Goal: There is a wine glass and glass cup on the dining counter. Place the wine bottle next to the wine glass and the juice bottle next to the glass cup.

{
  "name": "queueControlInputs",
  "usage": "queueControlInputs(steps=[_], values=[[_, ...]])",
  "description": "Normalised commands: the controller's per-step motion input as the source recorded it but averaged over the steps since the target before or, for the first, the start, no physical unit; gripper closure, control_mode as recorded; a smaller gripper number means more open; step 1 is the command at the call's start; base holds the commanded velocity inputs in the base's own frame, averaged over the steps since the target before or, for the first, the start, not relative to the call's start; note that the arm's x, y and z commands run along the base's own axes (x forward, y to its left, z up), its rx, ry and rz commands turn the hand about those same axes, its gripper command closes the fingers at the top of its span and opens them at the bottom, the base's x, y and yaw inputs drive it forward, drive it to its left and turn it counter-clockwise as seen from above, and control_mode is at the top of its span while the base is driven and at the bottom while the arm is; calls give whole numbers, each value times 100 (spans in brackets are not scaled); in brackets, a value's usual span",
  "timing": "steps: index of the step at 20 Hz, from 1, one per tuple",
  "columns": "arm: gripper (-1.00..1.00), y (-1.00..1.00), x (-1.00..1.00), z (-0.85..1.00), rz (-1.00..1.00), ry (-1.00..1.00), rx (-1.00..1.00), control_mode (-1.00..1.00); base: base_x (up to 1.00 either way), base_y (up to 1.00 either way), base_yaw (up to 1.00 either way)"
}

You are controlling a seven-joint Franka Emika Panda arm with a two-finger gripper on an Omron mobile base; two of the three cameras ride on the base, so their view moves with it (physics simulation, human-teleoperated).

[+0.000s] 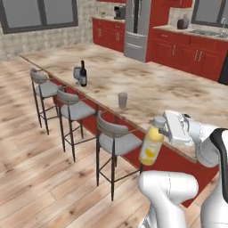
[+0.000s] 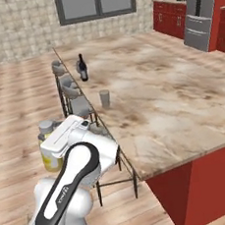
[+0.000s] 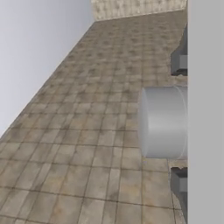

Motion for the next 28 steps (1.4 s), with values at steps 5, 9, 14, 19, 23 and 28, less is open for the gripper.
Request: queueControlInputs(steps=[5,9,14,19,23,28], values=[[100,0,0,0,0,0,0,100,65,36,-45],[100,0,0,0,0,0,0,100,57,41,-43],[100,0,0,0,0,0,0,100,50,38,-40],[100,0,0,0,0,0,0,100,44,26,-25],[100,0,0,0,0,0,0,100,40,20,-19],[100,0,0,0,0,0,0,100,42,13,-11]])
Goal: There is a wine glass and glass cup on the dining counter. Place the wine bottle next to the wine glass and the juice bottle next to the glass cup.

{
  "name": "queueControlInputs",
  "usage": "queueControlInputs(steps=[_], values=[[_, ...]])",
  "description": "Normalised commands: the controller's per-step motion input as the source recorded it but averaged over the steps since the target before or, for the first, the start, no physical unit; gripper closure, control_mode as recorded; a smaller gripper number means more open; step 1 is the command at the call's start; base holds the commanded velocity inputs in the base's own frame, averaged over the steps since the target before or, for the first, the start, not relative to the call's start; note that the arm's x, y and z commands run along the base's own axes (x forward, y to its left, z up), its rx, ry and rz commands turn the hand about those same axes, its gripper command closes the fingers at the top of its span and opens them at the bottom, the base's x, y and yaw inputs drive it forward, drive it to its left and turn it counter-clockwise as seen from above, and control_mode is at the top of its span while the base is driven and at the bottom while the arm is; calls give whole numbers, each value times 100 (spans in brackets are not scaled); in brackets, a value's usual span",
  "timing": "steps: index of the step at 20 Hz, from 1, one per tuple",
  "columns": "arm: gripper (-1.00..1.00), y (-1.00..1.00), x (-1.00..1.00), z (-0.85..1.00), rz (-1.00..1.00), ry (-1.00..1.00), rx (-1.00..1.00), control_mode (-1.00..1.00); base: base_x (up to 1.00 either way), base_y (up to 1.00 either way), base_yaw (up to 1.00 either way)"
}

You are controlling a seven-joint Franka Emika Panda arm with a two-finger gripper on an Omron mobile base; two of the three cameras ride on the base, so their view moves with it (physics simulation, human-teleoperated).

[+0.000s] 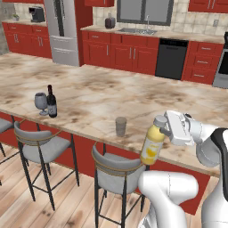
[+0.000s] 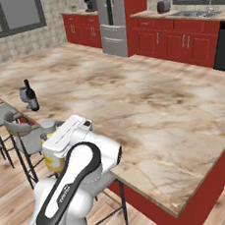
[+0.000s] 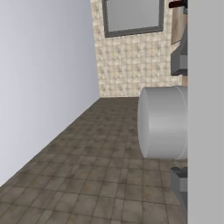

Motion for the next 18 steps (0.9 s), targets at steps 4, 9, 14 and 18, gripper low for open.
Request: queueControlInputs(steps=[4,9,14,18], values=[[100,0,0,0,0,0,0,100,46,11,-9],[100,0,0,0,0,0,0,100,53,3,-2],[100,0,0,0,0,0,0,100,27,11,-1],[100,0,0,0,0,0,0,100,2,4,-2]])
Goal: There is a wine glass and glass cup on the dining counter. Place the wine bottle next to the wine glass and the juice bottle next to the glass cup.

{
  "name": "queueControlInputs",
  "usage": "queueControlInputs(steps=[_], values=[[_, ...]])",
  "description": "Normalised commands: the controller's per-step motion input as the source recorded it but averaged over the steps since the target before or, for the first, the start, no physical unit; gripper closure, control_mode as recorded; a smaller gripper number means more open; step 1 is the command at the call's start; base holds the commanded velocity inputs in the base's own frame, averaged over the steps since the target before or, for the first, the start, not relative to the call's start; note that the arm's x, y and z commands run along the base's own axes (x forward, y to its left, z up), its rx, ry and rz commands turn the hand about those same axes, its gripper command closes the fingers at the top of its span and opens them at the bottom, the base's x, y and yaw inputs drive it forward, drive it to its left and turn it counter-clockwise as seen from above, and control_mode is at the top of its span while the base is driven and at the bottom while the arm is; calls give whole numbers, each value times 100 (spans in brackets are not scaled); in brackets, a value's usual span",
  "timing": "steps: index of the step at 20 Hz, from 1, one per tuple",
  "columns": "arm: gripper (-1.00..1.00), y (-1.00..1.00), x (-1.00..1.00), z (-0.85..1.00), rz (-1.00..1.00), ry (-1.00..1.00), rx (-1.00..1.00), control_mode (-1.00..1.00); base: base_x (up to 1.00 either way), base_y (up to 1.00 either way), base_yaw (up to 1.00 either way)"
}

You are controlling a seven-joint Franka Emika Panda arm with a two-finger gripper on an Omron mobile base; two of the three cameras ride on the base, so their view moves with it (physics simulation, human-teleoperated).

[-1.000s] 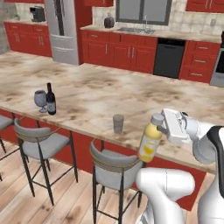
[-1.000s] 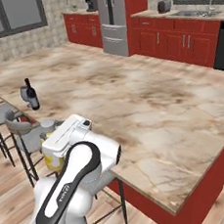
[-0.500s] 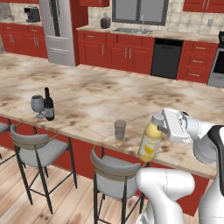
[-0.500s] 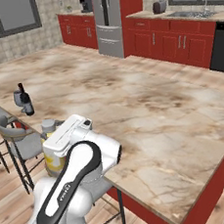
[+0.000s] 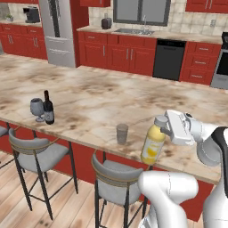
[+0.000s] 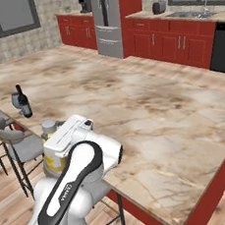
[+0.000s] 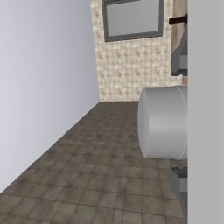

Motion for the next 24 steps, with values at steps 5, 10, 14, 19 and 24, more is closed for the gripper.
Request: queueControlInputs(steps=[5,10,14,19,24], values=[[100,0,0,0,0,0,0,100,0,0,0],[100,0,0,0,0,0,0,100,7,-1,-1],[100,-28,21,-6,-3,24,-3,-100,0,0,0],[100,-44,28,-5,0,10,0,-100,0,0,0],[100,-37,33,-11,3,-3,0,-100,0,0,0]])
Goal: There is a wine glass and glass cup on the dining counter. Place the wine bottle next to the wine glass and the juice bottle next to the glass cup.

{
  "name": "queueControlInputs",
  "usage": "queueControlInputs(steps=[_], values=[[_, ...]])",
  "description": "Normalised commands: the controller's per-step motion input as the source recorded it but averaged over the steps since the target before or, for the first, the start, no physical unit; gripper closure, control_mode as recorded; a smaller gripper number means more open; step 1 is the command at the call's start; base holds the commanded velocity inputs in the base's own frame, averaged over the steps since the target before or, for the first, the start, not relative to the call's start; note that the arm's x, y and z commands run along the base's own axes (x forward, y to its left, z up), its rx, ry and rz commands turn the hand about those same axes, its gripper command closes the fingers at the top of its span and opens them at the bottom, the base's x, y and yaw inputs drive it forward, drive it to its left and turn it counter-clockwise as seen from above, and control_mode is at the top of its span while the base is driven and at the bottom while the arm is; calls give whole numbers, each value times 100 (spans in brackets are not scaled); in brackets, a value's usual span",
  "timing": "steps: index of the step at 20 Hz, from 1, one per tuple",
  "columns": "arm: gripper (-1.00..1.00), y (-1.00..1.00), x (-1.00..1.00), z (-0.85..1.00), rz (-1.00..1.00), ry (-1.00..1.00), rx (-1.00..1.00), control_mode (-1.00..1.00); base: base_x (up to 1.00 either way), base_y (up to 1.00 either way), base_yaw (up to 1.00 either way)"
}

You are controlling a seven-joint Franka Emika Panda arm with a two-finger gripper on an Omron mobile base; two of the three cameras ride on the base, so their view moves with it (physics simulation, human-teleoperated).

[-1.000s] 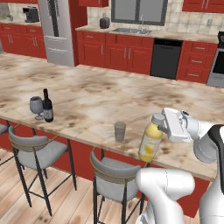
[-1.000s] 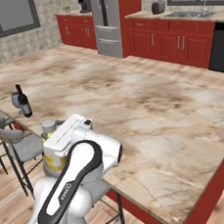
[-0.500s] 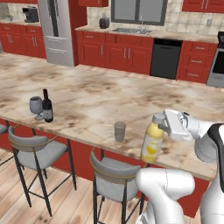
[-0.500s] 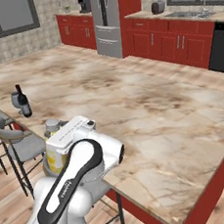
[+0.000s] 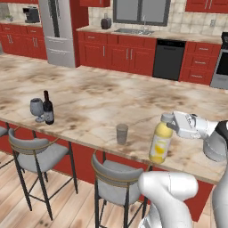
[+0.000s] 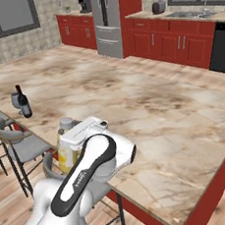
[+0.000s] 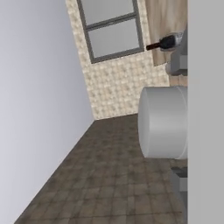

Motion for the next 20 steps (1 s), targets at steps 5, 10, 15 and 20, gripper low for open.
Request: queueControlInputs(steps=[5,10,15,20], values=[[100,-10,42,-27,7,-16,-4,-100,0,0,0],[100,0,48,-37,12,-19,-6,-100,0,0,0],[100,0,60,-29,8,-3,-5,-100,0,0,0],[100,0,61,-20,1,0,-1,-100,0,0,0]])
